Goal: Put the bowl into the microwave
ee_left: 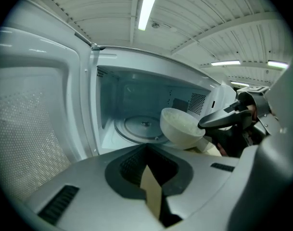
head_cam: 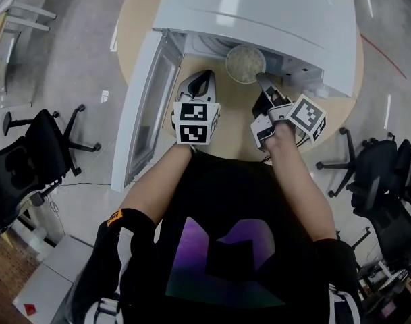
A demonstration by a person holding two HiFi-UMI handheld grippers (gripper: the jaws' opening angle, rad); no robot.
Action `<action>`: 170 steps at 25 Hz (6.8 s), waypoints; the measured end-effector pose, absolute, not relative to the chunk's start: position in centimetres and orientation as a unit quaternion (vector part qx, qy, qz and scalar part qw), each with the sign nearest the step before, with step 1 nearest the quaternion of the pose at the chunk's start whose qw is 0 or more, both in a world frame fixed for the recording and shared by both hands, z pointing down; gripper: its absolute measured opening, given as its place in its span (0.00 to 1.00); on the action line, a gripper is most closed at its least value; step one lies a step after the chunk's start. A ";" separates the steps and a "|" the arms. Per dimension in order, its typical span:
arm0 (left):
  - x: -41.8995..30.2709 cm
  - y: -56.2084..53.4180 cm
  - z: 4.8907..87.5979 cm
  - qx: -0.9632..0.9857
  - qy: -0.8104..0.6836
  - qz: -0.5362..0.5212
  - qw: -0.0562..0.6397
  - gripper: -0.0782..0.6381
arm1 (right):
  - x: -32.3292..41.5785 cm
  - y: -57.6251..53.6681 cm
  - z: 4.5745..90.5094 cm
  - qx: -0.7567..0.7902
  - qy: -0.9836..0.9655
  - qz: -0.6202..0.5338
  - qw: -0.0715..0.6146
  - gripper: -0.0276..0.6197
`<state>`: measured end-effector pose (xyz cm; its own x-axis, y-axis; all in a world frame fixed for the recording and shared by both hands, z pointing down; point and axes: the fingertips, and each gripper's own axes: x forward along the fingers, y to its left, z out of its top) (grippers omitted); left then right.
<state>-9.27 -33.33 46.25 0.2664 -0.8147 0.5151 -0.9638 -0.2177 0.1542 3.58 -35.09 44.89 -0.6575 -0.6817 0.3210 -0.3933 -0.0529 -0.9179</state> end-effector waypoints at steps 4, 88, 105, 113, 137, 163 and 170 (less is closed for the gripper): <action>-9.7 -34.4 46.3 0.761 -0.586 0.162 0.227 0.18 | 2.8 -36.1 45.7 -0.409 0.661 -0.618 0.117 0.13; -7.1 -34.8 41.6 0.805 -0.541 0.122 0.209 0.18 | 1.6 -35.5 40.8 -0.479 0.804 -0.352 0.028 0.13; -0.9 -30.8 35.5 0.832 -0.516 0.096 0.178 0.18 | 5.4 -30.6 35.4 -0.446 0.873 -0.189 -0.054 0.13; 2.5 -28.3 34.7 0.839 -0.509 0.111 0.156 0.18 | 7.4 -28.2 33.9 -0.416 0.893 -0.161 -0.065 0.13; 11.8 -22.3 36.3 0.839 -0.507 0.120 0.158 0.18 | 16.7 -22.8 38.0 -0.394 0.899 -0.151 -0.118 0.13; 9.0 -17.2 35.6 0.843 -0.503 0.127 0.141 0.18 | 14.7 -17.8 38.7 -0.406 0.889 -0.164 -0.133 0.13; 5.8 -14.5 33.7 0.846 -0.506 0.107 0.130 0.18 | 12.5 -14.6 37.5 -0.420 0.882 -0.170 -0.130 0.13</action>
<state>5.82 -14.50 33.72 0.4647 -0.8284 0.3129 -0.8841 -0.4536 0.1123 12.48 -14.56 37.47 -0.6132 -0.6967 0.3724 -0.7852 0.5891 -0.1909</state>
